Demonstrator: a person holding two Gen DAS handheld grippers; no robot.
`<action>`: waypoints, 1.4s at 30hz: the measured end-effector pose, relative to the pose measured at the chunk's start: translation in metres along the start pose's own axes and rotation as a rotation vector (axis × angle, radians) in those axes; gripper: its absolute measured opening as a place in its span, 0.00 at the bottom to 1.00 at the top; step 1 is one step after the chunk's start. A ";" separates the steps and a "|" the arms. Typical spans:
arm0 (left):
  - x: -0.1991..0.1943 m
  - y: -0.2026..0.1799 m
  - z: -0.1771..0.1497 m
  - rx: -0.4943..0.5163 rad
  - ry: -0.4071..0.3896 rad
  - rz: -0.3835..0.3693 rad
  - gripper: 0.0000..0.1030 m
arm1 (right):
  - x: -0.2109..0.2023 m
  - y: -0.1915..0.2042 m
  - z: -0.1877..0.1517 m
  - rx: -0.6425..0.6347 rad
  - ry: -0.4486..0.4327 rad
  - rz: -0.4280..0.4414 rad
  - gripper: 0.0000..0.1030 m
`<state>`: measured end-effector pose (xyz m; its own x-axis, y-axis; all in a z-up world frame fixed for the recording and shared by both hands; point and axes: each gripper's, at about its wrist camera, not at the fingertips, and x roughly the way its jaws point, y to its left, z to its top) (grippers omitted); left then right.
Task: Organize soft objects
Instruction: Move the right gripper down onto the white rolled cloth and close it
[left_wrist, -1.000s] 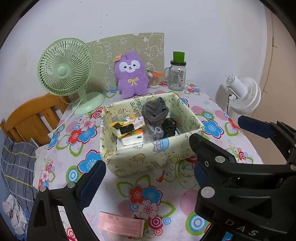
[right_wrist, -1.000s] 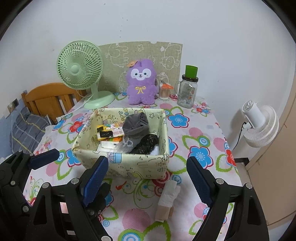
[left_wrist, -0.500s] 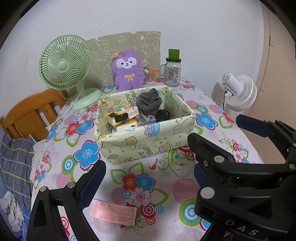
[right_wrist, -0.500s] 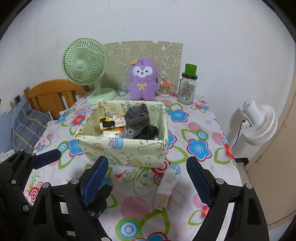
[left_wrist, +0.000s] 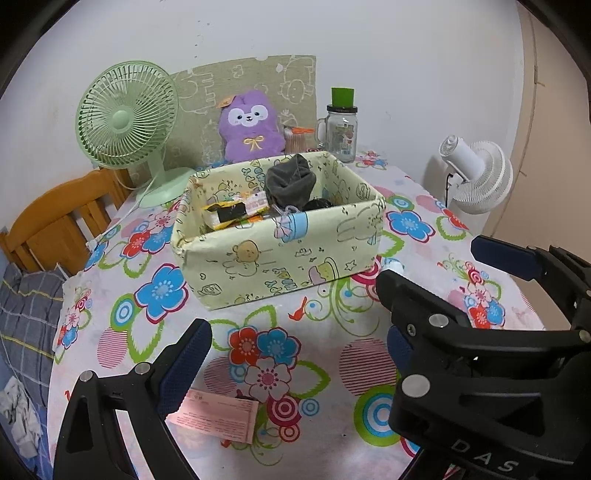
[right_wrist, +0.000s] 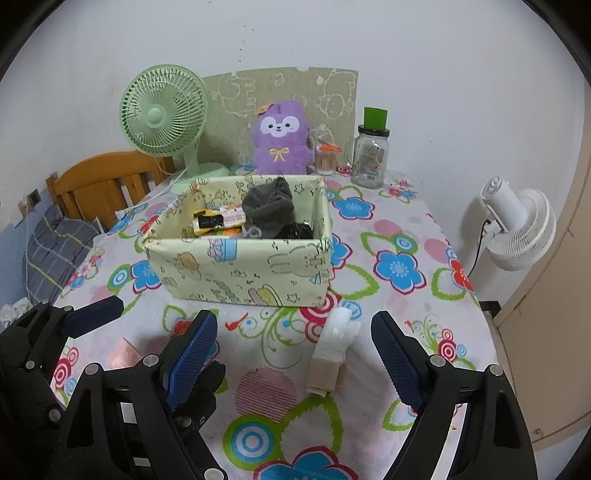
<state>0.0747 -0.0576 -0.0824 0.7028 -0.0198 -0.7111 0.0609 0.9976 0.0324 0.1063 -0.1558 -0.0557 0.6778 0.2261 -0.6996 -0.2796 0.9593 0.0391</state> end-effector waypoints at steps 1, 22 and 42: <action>0.002 -0.002 -0.002 0.005 0.000 0.002 0.94 | 0.002 -0.001 -0.002 0.003 0.004 -0.001 0.84; 0.058 -0.009 -0.017 -0.003 0.096 -0.018 0.92 | 0.056 -0.019 -0.024 0.028 0.105 -0.056 0.78; 0.093 -0.020 -0.008 0.012 0.164 -0.030 0.91 | 0.101 -0.048 -0.024 0.072 0.195 -0.082 0.75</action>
<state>0.1334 -0.0784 -0.1548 0.5756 -0.0372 -0.8169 0.0892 0.9959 0.0175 0.1713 -0.1828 -0.1455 0.5500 0.1164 -0.8270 -0.1748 0.9843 0.0223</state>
